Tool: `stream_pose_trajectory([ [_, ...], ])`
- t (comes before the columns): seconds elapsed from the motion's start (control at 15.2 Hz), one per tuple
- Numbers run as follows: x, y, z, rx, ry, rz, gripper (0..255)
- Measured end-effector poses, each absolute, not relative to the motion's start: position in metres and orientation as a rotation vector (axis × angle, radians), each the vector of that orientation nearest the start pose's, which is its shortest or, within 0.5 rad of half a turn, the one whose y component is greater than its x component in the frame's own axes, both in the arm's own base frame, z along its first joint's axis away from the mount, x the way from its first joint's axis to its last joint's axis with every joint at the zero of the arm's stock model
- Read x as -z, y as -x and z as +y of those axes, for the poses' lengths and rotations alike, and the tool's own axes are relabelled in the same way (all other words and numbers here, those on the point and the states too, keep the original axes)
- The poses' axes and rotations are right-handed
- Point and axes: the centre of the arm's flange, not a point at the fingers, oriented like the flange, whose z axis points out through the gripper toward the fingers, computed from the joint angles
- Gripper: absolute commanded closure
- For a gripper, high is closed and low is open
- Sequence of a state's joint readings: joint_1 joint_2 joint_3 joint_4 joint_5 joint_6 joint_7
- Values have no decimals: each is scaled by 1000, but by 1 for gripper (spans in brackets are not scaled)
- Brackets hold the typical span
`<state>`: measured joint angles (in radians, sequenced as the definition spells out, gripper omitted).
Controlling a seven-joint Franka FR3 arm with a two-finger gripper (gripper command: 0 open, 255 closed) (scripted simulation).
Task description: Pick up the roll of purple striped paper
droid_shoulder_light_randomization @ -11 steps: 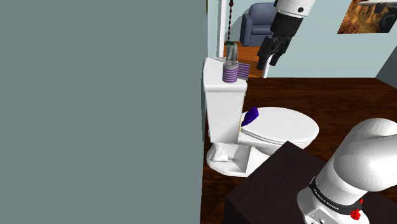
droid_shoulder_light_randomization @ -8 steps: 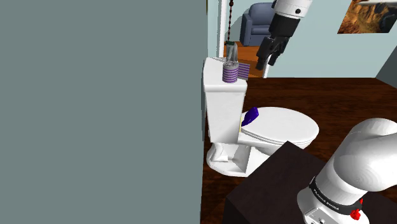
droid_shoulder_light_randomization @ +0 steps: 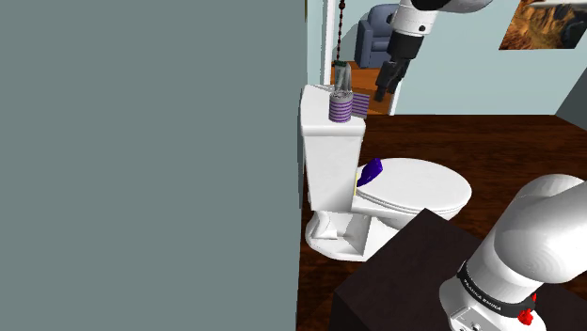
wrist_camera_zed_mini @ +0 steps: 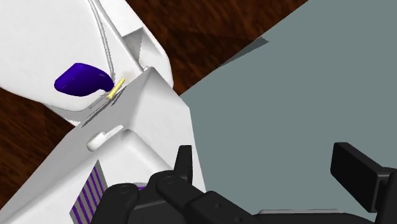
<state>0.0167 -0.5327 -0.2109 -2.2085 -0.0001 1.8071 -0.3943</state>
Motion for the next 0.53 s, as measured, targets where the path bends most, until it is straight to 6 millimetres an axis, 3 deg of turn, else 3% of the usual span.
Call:
stream_pose_trajectory([
  [0.53, -565, -478, -152, 180, 3048, -565, 0],
])
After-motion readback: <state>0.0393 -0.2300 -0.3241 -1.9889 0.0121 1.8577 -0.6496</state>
